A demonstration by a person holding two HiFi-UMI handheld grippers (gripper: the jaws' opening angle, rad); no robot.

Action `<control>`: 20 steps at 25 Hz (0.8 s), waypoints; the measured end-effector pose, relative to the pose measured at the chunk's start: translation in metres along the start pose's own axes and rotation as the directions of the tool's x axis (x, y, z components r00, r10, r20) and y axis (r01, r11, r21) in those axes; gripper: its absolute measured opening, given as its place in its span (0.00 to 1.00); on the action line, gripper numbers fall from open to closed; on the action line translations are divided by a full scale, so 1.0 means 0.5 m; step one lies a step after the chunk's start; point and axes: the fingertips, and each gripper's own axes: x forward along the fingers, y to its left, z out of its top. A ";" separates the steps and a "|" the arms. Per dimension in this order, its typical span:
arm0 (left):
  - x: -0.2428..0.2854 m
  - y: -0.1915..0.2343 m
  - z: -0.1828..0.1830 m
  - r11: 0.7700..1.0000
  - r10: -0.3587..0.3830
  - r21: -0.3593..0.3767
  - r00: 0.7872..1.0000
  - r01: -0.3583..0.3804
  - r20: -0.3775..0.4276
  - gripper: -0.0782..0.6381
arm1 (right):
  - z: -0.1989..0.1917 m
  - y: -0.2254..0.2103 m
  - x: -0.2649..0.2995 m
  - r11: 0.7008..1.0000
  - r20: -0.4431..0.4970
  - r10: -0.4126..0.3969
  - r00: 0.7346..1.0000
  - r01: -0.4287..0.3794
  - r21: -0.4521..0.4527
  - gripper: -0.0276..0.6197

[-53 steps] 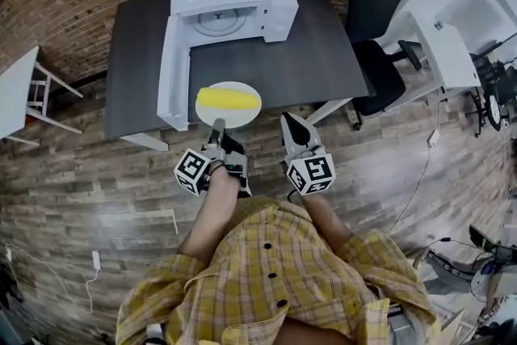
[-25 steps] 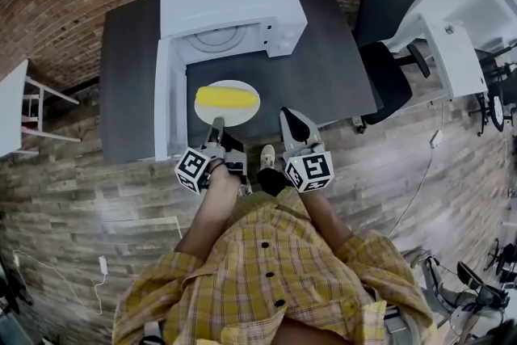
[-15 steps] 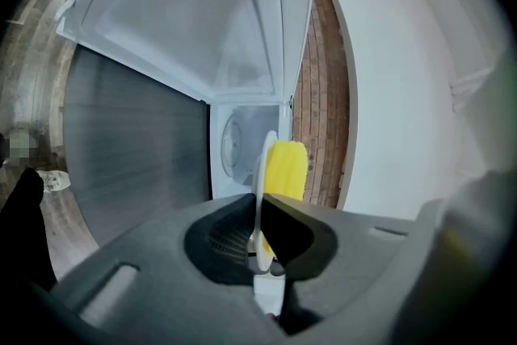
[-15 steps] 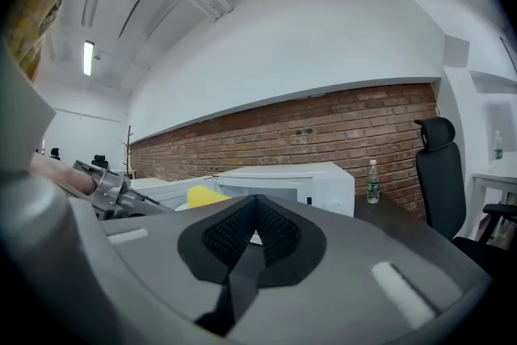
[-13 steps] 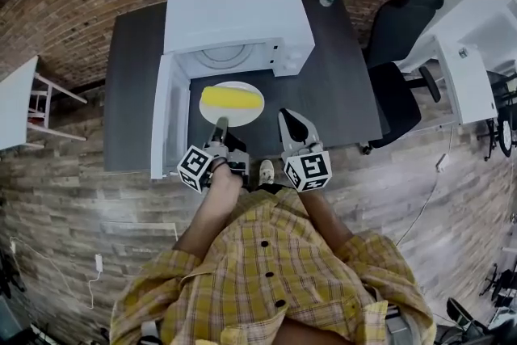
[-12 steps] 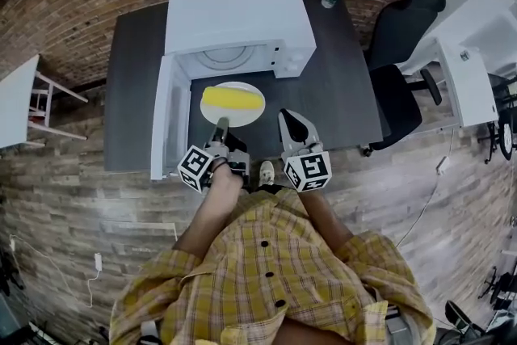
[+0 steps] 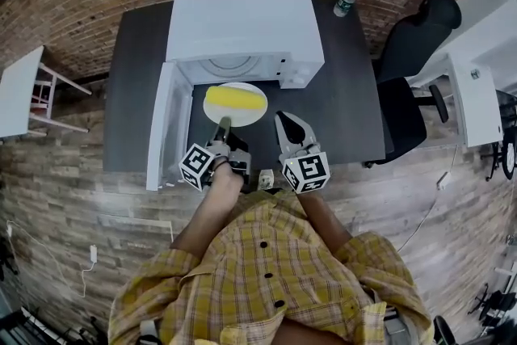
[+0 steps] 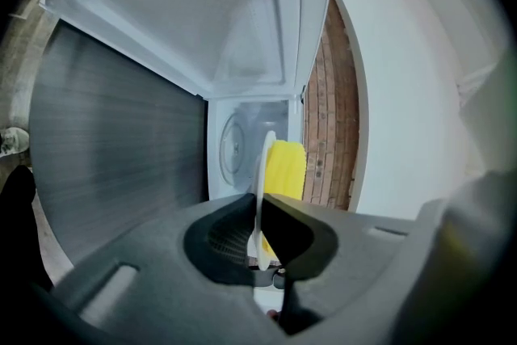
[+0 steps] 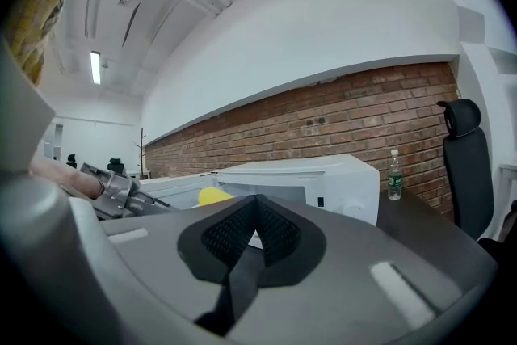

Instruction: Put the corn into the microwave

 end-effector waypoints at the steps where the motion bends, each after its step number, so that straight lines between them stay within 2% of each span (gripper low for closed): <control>1: 0.006 0.001 0.003 1.000 0.003 0.000 1.000 -0.003 0.003 0.14 | 0.000 -0.002 0.005 1.000 -0.001 0.007 1.000 -0.007 -0.001 0.05; 13: 0.080 0.014 0.046 1.000 0.025 -0.013 0.998 -0.025 0.050 0.14 | -0.005 -0.031 0.058 1.000 -0.021 0.031 0.999 -0.031 -0.002 0.05; 20: 0.122 0.040 0.066 0.999 0.050 0.010 0.996 -0.051 0.075 0.15 | -0.007 -0.052 0.070 1.000 -0.031 0.022 0.999 -0.022 -0.022 0.05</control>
